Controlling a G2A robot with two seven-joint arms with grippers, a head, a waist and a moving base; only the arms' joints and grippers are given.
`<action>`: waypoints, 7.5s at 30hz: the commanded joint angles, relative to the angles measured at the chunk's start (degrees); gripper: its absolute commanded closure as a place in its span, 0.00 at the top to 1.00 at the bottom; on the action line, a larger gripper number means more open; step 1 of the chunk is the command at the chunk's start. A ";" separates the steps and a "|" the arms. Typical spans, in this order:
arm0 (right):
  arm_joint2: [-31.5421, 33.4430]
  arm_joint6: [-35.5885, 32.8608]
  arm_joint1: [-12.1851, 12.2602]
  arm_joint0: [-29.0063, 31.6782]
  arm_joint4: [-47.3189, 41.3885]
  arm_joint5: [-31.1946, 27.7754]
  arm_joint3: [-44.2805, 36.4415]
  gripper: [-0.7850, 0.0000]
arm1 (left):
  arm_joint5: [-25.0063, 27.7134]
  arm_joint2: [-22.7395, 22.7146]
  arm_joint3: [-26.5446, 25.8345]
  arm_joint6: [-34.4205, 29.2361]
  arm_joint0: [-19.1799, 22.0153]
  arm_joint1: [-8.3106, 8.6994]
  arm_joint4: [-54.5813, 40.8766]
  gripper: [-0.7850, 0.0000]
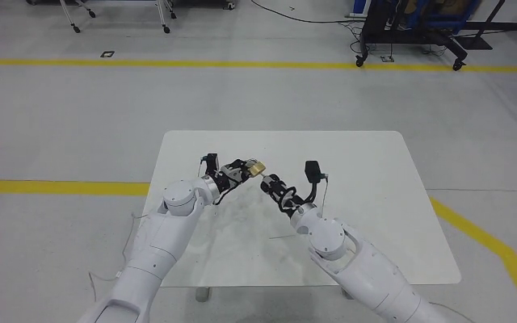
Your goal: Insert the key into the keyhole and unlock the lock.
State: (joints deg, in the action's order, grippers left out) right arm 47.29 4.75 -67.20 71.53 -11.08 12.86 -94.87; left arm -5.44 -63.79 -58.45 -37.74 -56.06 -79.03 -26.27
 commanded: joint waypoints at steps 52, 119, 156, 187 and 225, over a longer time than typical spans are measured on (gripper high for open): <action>2.65 -4.45 -4.59 0.06 7.43 6.31 2.13 0.00 | 0.63 1.39 -0.21 -1.56 0.37 0.24 4.15 0.00; 10.34 -12.24 -6.62 5.57 8.99 1.46 0.35 0.25 | 0.80 1.49 0.36 -2.04 0.73 0.37 3.74 0.00; 11.24 -12.67 -7.63 6.09 11.78 -0.24 0.81 0.00 | 4.55 1.19 -2.44 -1.32 -1.13 0.68 5.05 0.00; 11.76 -12.07 -8.51 6.76 13.29 1.30 0.30 0.16 | 4.04 1.68 -3.25 -0.65 -1.51 0.80 6.69 0.00; 13.75 -13.97 -9.15 7.37 12.24 0.83 0.35 0.20 | 3.29 1.81 -2.17 -1.06 -0.71 0.71 5.96 0.00</action>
State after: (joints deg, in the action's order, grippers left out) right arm 61.14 -9.18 -76.33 78.94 1.01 13.61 -94.48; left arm -2.11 -61.98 -60.63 -38.81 -56.78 -78.31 -20.28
